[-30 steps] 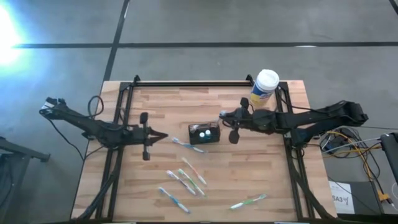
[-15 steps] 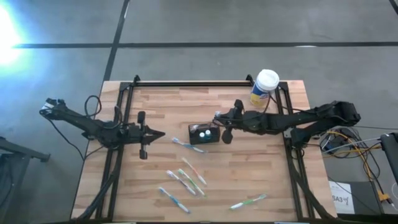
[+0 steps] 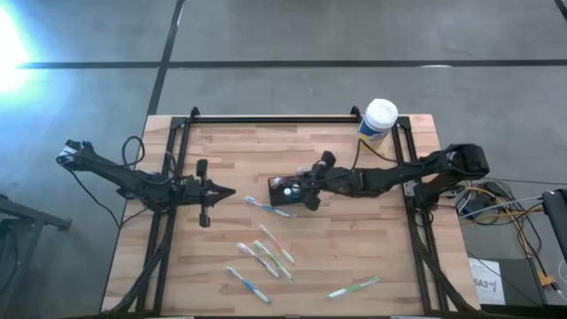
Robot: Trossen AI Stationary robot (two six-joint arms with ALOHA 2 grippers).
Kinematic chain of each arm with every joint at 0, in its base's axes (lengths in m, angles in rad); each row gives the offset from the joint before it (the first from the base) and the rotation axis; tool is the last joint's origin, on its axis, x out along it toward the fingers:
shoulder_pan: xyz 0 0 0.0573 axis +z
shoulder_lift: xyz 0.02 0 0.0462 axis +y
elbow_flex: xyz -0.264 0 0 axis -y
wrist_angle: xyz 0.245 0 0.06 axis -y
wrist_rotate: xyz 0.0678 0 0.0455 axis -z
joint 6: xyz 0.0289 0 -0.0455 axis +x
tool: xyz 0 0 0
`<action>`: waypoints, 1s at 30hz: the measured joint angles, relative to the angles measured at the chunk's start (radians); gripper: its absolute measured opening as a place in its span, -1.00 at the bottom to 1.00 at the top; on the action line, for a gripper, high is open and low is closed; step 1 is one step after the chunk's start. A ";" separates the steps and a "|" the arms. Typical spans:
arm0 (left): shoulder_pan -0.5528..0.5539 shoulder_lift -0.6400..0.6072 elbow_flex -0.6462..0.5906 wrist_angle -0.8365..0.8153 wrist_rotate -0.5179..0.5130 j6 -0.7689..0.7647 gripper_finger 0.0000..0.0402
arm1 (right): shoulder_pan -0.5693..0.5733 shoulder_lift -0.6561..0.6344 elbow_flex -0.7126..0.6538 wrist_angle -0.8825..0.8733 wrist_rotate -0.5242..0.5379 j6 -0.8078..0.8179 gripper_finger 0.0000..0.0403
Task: Pick & Place toothbrushing station
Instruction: Put the right blue toothbrush into the black wire organizer, then put the bottom green toothbrush into the black wire organizer
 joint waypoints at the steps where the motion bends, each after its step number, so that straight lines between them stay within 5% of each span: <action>1: 0.000 0.000 0.000 -0.004 0.000 0.000 -0.93 | 0.000 0.010 0.000 0.007 0.001 -0.003 -0.91; 15: 0.006 -0.016 0.000 -0.028 0.000 0.025 -0.95 | 0.012 -0.035 0.000 0.018 -0.007 0.023 -0.54; 23: 0.009 -0.095 0.011 -0.215 0.072 0.023 -0.98 | 0.045 -0.125 0.000 0.011 -0.015 -0.065 -0.18; 30: 0.009 -0.146 0.008 -0.302 0.090 0.044 -0.97 | 0.065 -0.257 0.000 -0.018 -0.015 -0.081 -0.08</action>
